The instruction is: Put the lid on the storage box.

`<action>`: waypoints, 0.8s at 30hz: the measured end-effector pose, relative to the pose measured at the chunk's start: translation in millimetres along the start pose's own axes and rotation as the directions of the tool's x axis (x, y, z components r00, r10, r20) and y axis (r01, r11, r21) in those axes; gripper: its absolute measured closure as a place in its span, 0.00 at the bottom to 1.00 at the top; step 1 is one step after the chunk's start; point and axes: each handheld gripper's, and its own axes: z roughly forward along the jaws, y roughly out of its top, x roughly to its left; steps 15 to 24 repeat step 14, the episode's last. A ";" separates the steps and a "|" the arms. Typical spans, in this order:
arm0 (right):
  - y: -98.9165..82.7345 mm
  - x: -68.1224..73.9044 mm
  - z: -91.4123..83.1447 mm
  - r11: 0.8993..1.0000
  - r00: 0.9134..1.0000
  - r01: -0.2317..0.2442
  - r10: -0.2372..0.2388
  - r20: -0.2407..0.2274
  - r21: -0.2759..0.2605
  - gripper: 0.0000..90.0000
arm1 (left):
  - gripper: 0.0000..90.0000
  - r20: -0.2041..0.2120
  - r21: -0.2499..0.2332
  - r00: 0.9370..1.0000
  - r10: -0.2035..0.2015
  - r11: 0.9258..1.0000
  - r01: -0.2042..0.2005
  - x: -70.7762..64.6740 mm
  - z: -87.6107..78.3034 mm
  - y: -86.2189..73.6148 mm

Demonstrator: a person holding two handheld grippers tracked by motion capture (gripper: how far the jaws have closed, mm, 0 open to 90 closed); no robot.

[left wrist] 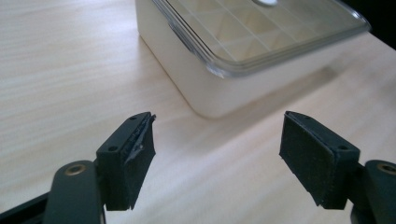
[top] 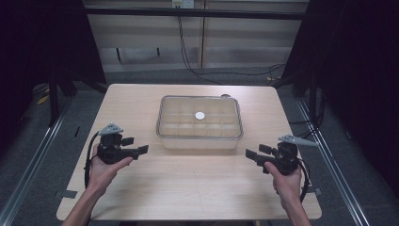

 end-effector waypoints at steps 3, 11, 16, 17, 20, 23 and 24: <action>-14.3 2.2 -10.8 1.000 1.000 0.000 0.000 0.009 0.005 0.31 | 0.29 -0.017 0.006 1.000 -0.002 1.000 0.002 -0.2 -10.1 -15.0; -50.1 6.1 -21.2 1.000 0.999 -0.009 0.008 0.039 0.029 0.31 | 0.27 -0.029 0.022 1.000 -0.008 1.000 0.008 -6.0 -25.0 -48.5; -56.6 6.4 -21.7 1.000 0.999 0.001 -0.002 0.046 0.025 0.29 | 0.27 -0.051 0.033 0.999 -0.012 0.999 0.014 -6.0 -22.7 -59.5; -56.6 6.4 -21.7 1.000 0.999 0.001 -0.002 0.046 0.025 0.29 | 0.27 -0.051 0.033 0.999 -0.012 0.999 0.014 -6.0 -22.7 -59.5; -56.6 6.4 -21.7 1.000 0.999 0.001 -0.002 0.046 0.025 0.29 | 0.27 -0.051 0.033 0.999 -0.012 0.999 0.014 -6.0 -22.7 -59.5; -56.6 6.4 -21.7 1.000 0.999 0.001 -0.002 0.046 0.025 0.29 | 0.27 -0.051 0.033 0.999 -0.012 0.999 0.014 -6.0 -22.7 -59.5; -56.6 6.4 -21.7 1.000 0.999 0.001 -0.002 0.046 0.025 0.29 | 0.27 -0.051 0.033 0.999 -0.012 0.999 0.014 -6.0 -22.7 -59.5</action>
